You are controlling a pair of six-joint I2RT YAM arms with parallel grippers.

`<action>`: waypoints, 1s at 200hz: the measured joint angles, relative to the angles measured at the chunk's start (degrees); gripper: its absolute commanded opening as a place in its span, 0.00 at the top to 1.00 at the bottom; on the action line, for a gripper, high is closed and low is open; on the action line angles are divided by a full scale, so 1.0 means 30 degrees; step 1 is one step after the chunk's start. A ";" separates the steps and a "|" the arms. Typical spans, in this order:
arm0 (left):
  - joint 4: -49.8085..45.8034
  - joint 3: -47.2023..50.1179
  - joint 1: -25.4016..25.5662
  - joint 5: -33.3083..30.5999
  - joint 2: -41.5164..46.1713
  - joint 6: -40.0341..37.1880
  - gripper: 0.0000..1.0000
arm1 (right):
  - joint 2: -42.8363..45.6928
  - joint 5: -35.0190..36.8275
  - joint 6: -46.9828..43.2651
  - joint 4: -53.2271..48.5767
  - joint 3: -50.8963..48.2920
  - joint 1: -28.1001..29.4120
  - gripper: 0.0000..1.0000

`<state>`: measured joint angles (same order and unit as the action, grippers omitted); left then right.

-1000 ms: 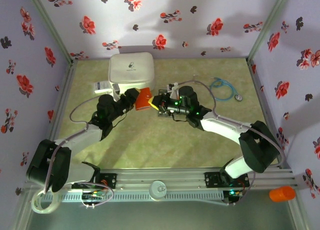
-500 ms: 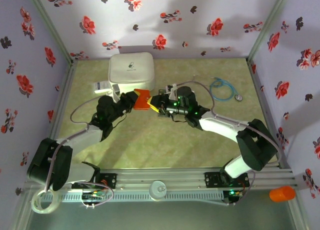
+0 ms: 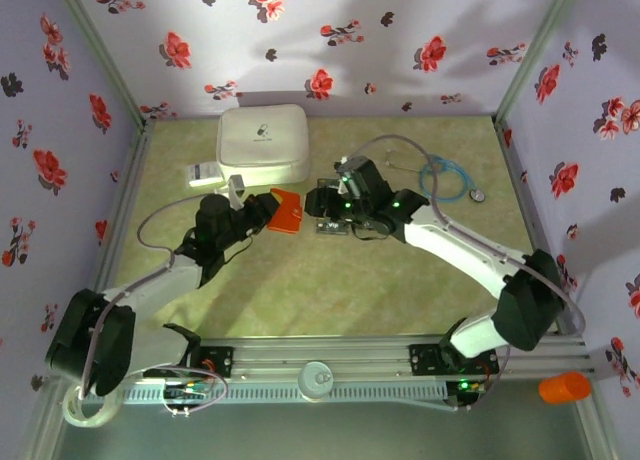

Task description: Put the credit cards into the card holder

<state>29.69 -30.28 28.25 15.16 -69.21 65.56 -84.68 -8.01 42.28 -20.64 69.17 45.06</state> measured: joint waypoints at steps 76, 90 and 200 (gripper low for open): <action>-0.1829 -0.0648 0.0474 -0.0867 0.0408 -0.0998 1.00 | -0.3104 0.1355 -0.0984 -0.1188 0.2142 0.1588 0.39; -0.1865 -0.0648 0.0568 -0.0925 0.0408 -0.1013 1.00 | -0.3184 0.1494 -0.0991 -0.1180 0.2200 0.1719 0.39; -0.2514 -0.0678 0.1100 -0.1566 0.0182 -0.1071 1.00 | -0.3854 0.2557 -0.0823 -0.0845 0.2098 0.2244 0.78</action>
<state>22.15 -32.32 31.55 10.46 -68.66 62.35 -96.25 -0.34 39.81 -23.18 75.46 51.79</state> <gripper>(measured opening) 0.104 0.304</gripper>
